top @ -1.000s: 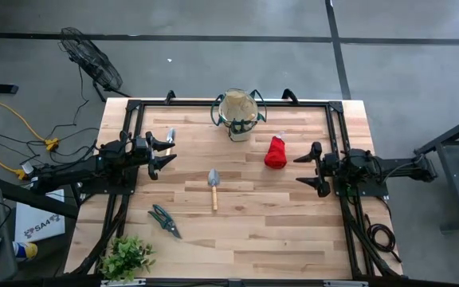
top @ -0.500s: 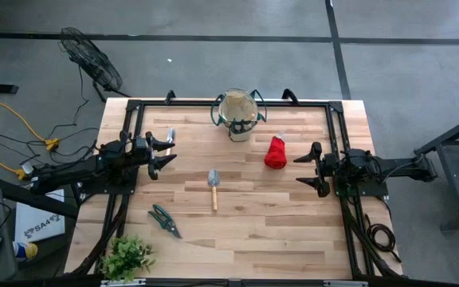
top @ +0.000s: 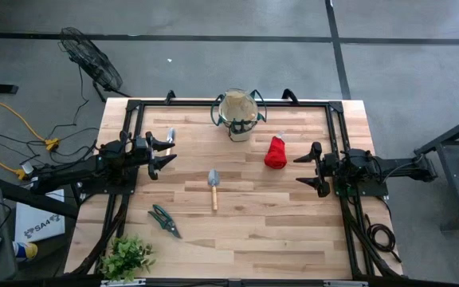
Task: Pick & Place Garden tools in Gardening bag
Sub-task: Put the brown trowel into the gardening bag
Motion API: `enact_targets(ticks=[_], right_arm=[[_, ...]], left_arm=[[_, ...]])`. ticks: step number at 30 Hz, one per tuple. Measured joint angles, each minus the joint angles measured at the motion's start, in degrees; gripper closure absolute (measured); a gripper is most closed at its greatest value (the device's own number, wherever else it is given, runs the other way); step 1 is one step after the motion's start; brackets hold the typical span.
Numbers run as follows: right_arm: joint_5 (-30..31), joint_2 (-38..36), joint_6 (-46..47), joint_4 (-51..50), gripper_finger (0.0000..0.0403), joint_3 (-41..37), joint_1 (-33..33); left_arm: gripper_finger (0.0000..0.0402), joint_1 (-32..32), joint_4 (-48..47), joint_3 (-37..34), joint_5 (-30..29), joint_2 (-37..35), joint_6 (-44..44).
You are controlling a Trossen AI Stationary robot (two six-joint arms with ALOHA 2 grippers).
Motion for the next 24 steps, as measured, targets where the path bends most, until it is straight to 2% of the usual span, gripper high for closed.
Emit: enact_targets(ticks=[24], right_arm=[[0.00,0.02,0.00,-0.02,0.0092,-0.04,0.00]], left_arm=[[0.0178,0.00,0.00,0.00,0.34,0.01,-0.79]])
